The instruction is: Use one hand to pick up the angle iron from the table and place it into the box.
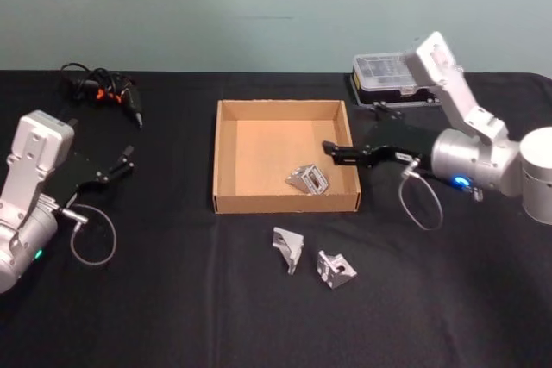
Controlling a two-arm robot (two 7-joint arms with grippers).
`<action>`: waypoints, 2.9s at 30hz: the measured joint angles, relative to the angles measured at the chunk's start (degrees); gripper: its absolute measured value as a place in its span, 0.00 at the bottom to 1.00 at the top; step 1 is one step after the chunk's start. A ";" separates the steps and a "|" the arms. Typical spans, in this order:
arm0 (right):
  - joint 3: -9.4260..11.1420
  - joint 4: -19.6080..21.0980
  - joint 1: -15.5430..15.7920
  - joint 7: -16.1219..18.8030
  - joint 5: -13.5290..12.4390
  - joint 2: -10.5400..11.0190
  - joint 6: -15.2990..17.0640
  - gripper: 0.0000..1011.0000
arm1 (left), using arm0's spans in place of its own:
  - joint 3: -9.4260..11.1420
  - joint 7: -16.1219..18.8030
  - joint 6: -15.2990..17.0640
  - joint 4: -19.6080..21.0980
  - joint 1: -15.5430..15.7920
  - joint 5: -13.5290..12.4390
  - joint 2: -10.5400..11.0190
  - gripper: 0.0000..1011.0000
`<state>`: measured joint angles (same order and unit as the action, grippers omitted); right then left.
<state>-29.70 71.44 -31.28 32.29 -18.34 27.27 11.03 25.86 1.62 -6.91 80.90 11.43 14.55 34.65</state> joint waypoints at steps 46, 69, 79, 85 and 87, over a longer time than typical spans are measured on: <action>-2.06 24.15 16.36 -3.61 -7.82 10.95 17.48 0.99 | 0.00 0.00 0.00 0.00 0.00 0.00 0.00 0.99; -4.81 22.29 14.35 -1.63 -6.74 9.82 16.57 0.99 | 0.00 0.00 0.00 0.00 0.00 0.00 0.00 0.99; -4.81 22.47 14.23 -1.54 -6.56 9.80 16.14 0.73 | 0.00 0.00 0.00 0.00 0.00 0.00 0.00 0.99; -4.64 22.44 14.04 -1.58 -6.58 9.70 15.73 0.53 | 0.00 0.00 0.00 0.00 0.00 0.00 0.00 0.99; -4.58 22.36 13.92 -1.58 -6.58 9.64 15.60 0.48 | 0.00 0.00 0.00 0.00 0.00 0.00 0.00 0.99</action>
<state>-34.28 93.80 -17.36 30.71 -24.93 36.92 26.63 25.86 1.62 -6.91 80.90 11.43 14.55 34.65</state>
